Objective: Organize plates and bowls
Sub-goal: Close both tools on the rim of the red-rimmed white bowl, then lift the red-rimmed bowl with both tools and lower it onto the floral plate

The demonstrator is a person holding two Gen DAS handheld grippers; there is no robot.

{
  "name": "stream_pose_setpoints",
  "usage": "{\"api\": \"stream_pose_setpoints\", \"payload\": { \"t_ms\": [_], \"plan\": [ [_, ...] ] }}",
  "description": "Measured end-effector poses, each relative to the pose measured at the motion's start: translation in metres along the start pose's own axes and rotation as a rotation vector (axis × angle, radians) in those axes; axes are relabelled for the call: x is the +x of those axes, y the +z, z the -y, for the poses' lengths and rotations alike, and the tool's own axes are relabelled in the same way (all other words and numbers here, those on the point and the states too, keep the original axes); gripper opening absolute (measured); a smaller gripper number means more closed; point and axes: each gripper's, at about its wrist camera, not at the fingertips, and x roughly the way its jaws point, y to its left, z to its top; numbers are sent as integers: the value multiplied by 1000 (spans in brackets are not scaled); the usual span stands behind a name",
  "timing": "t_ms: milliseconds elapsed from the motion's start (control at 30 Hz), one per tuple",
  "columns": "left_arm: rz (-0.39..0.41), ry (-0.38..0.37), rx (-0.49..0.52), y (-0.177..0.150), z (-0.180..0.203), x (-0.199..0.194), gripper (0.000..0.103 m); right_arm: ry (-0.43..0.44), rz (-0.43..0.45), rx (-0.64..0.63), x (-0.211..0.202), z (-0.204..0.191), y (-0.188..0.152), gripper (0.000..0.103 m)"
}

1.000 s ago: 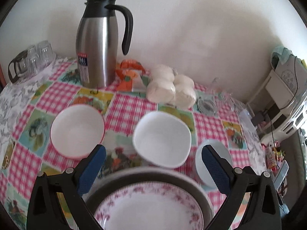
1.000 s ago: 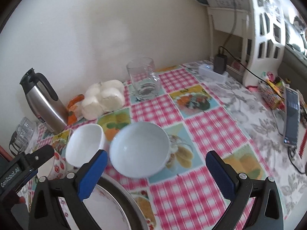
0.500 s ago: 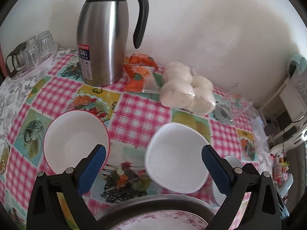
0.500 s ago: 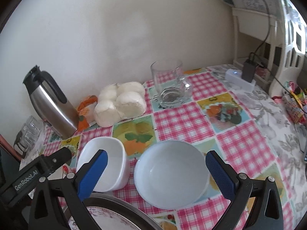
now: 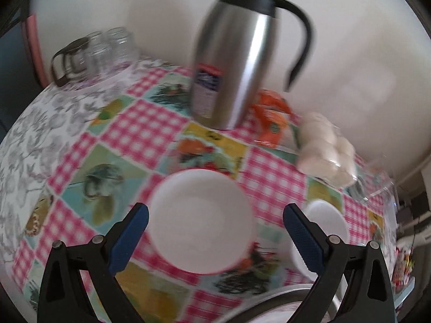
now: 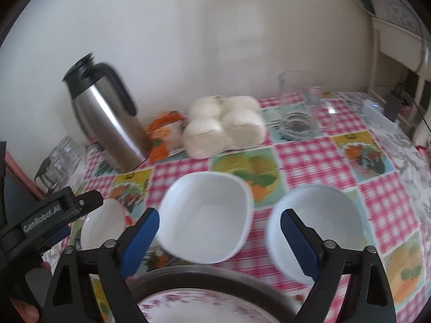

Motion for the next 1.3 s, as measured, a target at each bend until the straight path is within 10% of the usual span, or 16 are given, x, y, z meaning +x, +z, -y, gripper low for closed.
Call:
{"api": "stream_pose_setpoints", "payload": {
  "t_ms": [333, 800, 1300],
  "plan": [
    [-41, 54, -124, 9, -69, 12, 98, 73, -76, -97, 25, -70, -26, 67],
    [-215, -20, -134, -8, -72, 65, 37, 95, -172, -129, 57, -99, -49, 39],
    [-269, -81, -146, -20, -68, 85, 13, 152, -203, -136, 63, -106, -54, 27]
  ]
}}
